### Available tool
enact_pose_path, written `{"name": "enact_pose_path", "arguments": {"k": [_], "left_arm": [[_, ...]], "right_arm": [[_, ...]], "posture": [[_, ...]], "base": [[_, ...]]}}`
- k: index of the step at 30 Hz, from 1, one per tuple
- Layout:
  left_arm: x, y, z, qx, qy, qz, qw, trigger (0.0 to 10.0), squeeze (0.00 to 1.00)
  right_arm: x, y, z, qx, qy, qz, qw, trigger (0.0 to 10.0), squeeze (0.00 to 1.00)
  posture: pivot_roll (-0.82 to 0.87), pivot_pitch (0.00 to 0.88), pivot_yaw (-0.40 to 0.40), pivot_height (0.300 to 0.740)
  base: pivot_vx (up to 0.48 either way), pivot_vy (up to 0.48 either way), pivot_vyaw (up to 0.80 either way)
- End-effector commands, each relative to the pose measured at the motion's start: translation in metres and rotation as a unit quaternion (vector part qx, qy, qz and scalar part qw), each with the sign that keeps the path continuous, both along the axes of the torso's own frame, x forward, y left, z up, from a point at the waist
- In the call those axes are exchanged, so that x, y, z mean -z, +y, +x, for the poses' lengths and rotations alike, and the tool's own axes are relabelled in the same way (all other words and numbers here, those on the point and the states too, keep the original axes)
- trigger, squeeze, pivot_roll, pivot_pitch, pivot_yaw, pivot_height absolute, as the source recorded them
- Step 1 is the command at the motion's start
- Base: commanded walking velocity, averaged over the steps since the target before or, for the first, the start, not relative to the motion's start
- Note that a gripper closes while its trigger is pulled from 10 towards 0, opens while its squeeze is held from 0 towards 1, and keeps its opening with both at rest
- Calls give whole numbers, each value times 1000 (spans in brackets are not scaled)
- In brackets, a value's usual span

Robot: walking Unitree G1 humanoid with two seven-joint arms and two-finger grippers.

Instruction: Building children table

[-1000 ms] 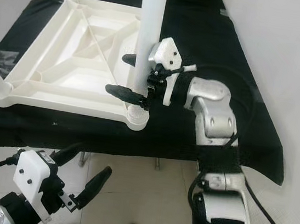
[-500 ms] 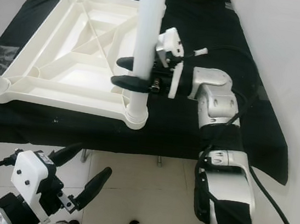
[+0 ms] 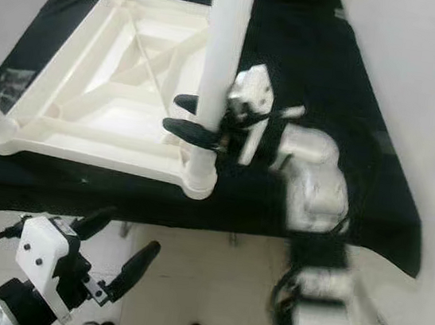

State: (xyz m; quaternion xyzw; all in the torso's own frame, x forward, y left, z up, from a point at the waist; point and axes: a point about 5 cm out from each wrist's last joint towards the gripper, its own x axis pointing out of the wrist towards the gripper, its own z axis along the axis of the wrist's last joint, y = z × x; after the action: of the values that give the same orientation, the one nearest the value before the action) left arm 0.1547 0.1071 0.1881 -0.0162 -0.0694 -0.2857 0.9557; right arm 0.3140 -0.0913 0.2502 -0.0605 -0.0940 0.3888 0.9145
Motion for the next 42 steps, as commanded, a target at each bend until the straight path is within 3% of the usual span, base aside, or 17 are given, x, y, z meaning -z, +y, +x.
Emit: {"name": "enact_pose_path", "arguments": {"k": [1,4,9,10,11,16,17,19,21,25,26,27,28,33,37,41,42], "left_arm": [[6,2,0,4,18,3,1000,10000,0],[7,2,2,5,18,4,1000,10000,0],[7,1,5,7,15,5,1000,10000,0],[7,1,6,7,14,5,1000,10000,0],[8,1,6,6,15,5,1000,10000,0],[8,1,6,6,16,4,1000,10000,0],[8,1,6,7,17,4,1000,10000,0],[8,0,5,7,18,2,1000,10000,0],[8,0,5,7,18,1,1000,10000,0],[9,-2,4,7,20,-1,1000,10000,0],[9,-2,4,7,20,-2,1000,10000,0],[9,-2,4,7,20,-2,1000,10000,0],[9,-3,3,6,21,-3,1000,10000,0],[9,-3,1,6,23,-4,1000,10000,0],[9,-4,-4,4,29,-6,1000,10000,0],[8,-4,-5,3,30,-6,1000,10000,0],[8,-4,-5,3,31,-6,1000,10000,0]], "right_arm": [[62,-8,-14,207,126,-40,969,0,0],[63,-2,-18,213,130,-27,968,0,0],[50,8,-3,205,101,-14,974,0,0],[44,11,1,193,93,-8,977,8392,0],[39,13,4,178,89,9,980,10000,0],[21,19,2,129,80,58,987,10000,0],[16,25,-2,76,83,71,991,10000,1000],[1,26,-8,-36,78,113,990,10000,1000],[-6,20,-9,-73,59,109,990,10000,1000],[-15,1,-2,-130,19,52,990,10000,1000],[-17,-4,0,-159,2,22,987,10000,886],[-17,-4,0,-159,2,22,987,10000,886],[-20,-8,2,-194,-2,-1,981,10000,0],[-24,-14,7,-233,-6,-27,972,10000,0],[-36,-20,29,-282,3,-53,958,10000,0],[-38,-20,29,-297,8,-54,953,10000,0],[-38,-21,30,-309,13,-57,949,5137,0]], "posture": [[41,240,-17,740],[38,235,-14,740],[50,220,-21,740],[50,215,-28,740],[54,211,-31,740],[58,212,-30,740],[56,213,-31,740],[57,214,-34,740],[60,214,-36,740],[67,217,-41,740],[70,217,-43,740],[70,217,-43,740],[74,221,-46,740],[79,222,-47,740],[98,244,-47,740],[101,248,-48,740],[102,250,-48,740]], "base": [[0,0,0],[0,0,0],[0,0,0],[0,0,0],[0,0,0],[0,0,0],[0,0,0],[0,0,0],[0,0,0],[0,0,0],[0,0,0],[0,0,0],[0,0,0],[0,0,0],[0,0,0],[0,0,0],[0,0,0]]}}
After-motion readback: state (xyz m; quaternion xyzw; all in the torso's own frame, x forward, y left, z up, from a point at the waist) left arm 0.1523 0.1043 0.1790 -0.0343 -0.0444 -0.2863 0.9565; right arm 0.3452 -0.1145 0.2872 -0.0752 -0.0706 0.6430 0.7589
